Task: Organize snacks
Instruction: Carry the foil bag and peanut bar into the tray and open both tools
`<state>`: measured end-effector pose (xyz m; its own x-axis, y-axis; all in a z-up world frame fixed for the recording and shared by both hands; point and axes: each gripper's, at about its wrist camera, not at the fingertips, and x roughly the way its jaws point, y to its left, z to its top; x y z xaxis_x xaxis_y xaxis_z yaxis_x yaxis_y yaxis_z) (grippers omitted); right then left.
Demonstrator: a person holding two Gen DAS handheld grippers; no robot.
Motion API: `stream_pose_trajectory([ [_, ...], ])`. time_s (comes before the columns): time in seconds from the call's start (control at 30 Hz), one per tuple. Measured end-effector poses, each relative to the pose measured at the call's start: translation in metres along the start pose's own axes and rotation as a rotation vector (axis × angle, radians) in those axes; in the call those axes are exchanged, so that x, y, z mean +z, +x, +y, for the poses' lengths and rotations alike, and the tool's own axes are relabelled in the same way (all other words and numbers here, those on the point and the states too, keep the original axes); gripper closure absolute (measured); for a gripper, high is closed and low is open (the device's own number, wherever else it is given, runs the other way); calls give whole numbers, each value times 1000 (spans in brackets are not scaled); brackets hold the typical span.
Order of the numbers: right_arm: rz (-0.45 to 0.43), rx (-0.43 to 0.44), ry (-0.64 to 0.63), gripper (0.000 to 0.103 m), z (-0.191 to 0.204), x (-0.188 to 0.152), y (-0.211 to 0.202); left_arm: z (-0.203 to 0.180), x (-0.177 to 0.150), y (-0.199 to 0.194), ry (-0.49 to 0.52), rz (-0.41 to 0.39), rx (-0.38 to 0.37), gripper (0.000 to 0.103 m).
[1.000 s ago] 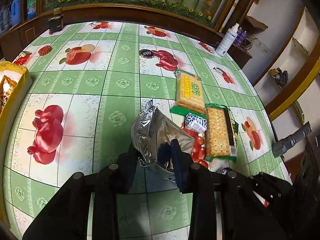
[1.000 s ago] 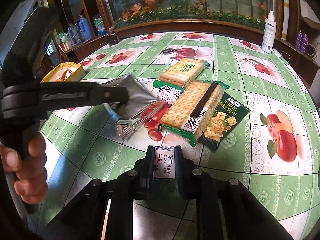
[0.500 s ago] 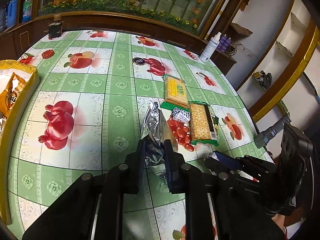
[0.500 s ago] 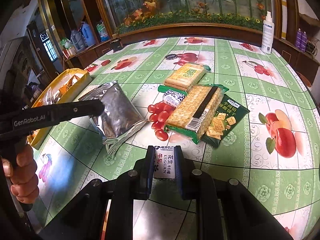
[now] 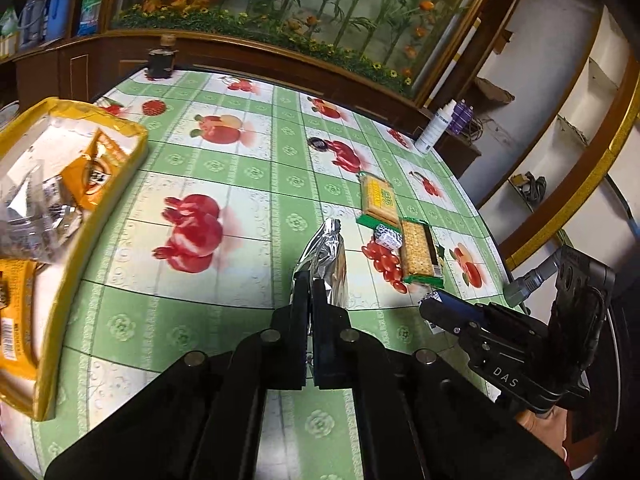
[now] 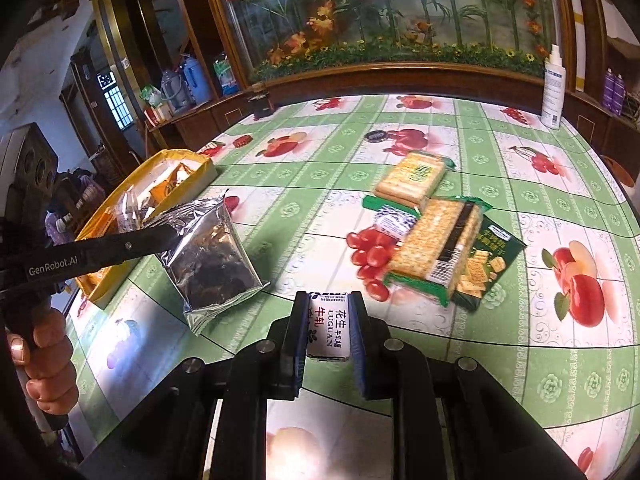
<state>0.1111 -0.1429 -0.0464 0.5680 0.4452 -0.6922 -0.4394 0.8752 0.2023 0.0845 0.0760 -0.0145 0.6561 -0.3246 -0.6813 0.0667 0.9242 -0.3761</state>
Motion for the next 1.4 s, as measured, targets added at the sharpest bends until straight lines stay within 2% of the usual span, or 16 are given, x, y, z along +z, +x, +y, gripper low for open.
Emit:
stream_pose_trajectory([
  [0.27, -5, 60, -49, 84, 41, 13, 12, 35, 0, -37, -57, -71, 58, 103],
  [0.57, 8, 130, -105, 84, 91, 24, 32, 73, 0, -59, -113, -116, 136, 103],
  [0.77, 1, 217, -117, 84, 124, 47, 52, 96, 5, -79, -130, -156, 199, 103],
  [1.07, 19, 357, -124, 84, 195, 103, 117, 143, 31, -110, -184, -228, 323, 103],
  [1.2, 28, 373, -123, 84, 220, 121, 147, 164, 37, -108, -211, -236, 386, 103],
  [1.4, 46, 362, -132, 84, 238, 139, 183, 181, 34, -95, -232, -209, 467, 102],
])
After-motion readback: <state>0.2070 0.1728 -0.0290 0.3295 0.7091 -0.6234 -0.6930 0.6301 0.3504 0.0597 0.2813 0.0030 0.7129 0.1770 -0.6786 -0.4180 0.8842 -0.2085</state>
